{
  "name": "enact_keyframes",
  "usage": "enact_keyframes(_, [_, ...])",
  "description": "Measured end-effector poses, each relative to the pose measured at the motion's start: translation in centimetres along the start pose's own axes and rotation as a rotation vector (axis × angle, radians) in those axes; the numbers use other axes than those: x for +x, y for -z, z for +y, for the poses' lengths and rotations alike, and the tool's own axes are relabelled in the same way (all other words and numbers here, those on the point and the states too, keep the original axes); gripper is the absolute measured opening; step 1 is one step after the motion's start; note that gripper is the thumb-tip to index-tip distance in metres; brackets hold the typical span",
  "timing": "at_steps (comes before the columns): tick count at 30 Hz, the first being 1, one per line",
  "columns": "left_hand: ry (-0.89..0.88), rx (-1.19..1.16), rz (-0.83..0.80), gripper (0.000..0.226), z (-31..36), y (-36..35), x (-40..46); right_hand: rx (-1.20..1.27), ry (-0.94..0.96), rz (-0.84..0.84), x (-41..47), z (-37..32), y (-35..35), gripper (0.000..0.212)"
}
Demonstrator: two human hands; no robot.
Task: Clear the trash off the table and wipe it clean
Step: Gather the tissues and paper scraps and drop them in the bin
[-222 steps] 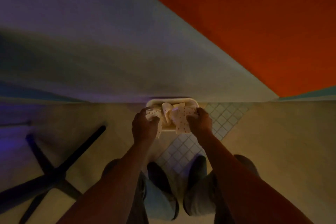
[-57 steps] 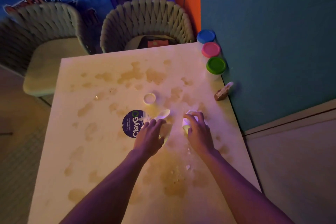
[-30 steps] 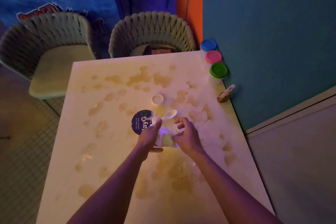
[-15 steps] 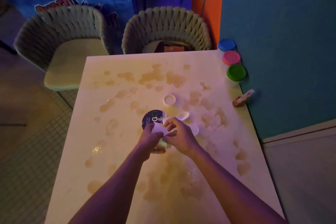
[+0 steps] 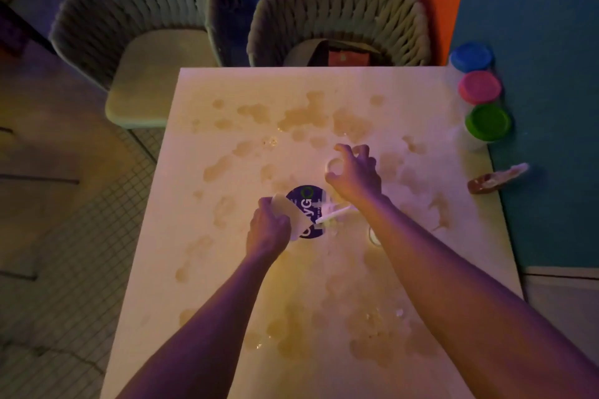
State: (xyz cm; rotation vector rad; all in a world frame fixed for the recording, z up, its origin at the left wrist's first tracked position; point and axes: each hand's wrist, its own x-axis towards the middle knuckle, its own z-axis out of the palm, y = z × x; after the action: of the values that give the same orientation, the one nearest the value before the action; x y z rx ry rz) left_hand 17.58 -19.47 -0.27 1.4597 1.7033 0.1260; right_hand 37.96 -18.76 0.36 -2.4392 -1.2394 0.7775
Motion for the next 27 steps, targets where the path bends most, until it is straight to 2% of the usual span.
enact_keyframes(3, [-0.036, 0.065, 0.045, 0.048, -0.2, -0.3, 0.5, -0.112, -0.007, -0.087, 1.5, -0.1, -1.1, 0.064])
enact_keyframes(7, [-0.103, 0.114, 0.053, 0.050, -0.2, -0.7, 1.1, -0.198, 0.013, -0.094, 2.1, -0.2, -1.9, 0.056])
enact_keyframes(13, [-0.145, 0.189, 0.055, 0.058, -0.4, -1.4, 1.6, -0.075, -0.016, -0.030, 2.0, 0.4, -0.9, 0.039])
enact_keyframes(17, [-0.141, 0.214, 0.041, 0.059, -0.3, -1.7, 2.1, 0.011, -0.074, -0.004, 0.7, 1.6, 0.4, 0.035])
enact_keyframes(21, [-0.146, 0.223, 0.042, 0.060, -0.2, -1.7, 2.1, 0.016, -0.128, -0.013, -1.7, 3.5, 1.1, 0.019])
enact_keyframes(24, [-0.163, 0.217, 0.046, 0.059, -0.4, -1.7, 1.9, 0.046, -0.187, -0.017, -3.7, 4.6, 1.2, 0.018])
enact_keyframes(27, [-0.181, 0.206, 0.037, 0.057, -0.3, -1.7, 1.6, 0.002, -0.213, -0.030, -5.9, 5.7, 1.0, 0.026])
